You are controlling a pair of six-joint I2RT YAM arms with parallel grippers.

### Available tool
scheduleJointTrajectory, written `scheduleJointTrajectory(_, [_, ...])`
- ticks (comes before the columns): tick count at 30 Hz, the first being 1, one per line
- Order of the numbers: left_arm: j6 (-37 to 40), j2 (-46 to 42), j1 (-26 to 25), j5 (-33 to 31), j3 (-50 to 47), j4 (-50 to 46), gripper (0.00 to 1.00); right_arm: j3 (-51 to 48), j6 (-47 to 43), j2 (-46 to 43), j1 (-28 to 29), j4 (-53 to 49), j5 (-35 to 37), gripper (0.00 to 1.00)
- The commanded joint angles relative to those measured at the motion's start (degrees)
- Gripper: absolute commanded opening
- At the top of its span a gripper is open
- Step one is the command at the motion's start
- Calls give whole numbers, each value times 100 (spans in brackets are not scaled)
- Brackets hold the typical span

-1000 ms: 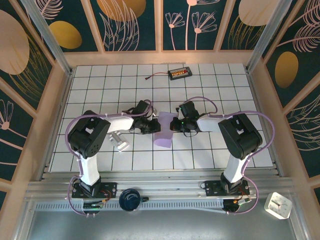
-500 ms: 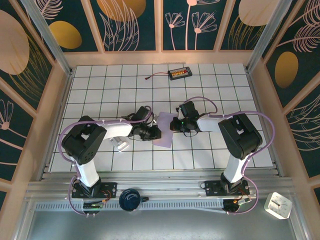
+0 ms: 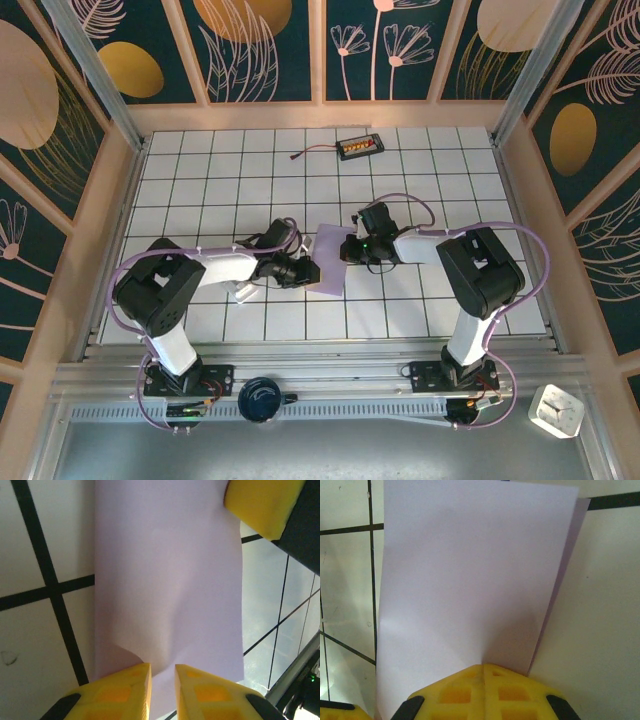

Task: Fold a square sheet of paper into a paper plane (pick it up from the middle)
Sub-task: First fold the square sheet of paper in half at the center of the table.

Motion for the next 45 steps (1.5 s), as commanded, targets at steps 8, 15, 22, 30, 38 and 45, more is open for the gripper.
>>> scheduleJointTrajectory(8, [52, -65, 53, -608, -355, -487, 15, -381, -144, 334, 89, -1070, 894, 0])
scheduleJointTrajectory(15, [-33, -458, 138, -205, -475, -195, 16, -392, -140, 323, 86, -1061, 903, 0])
scheduleJointTrajectory(22, [-162, -431, 358, 157, -17, 187, 17, -367, -154, 336, 92, -1050, 884, 0])
scheduleJointTrajectory(30, [227, 593, 374, -65, 815, -192, 14, -352, -155, 319, 92, -1074, 894, 0])
scheduleJointTrajectory(38, [342, 575, 646, -307, 445, -248, 13, -371, -168, 314, 90, -1062, 894, 0])
scheduleJointTrajectory(45, [155, 171, 612, 281, 600, 85, 17, -331, -179, 330, 91, -1064, 885, 0])
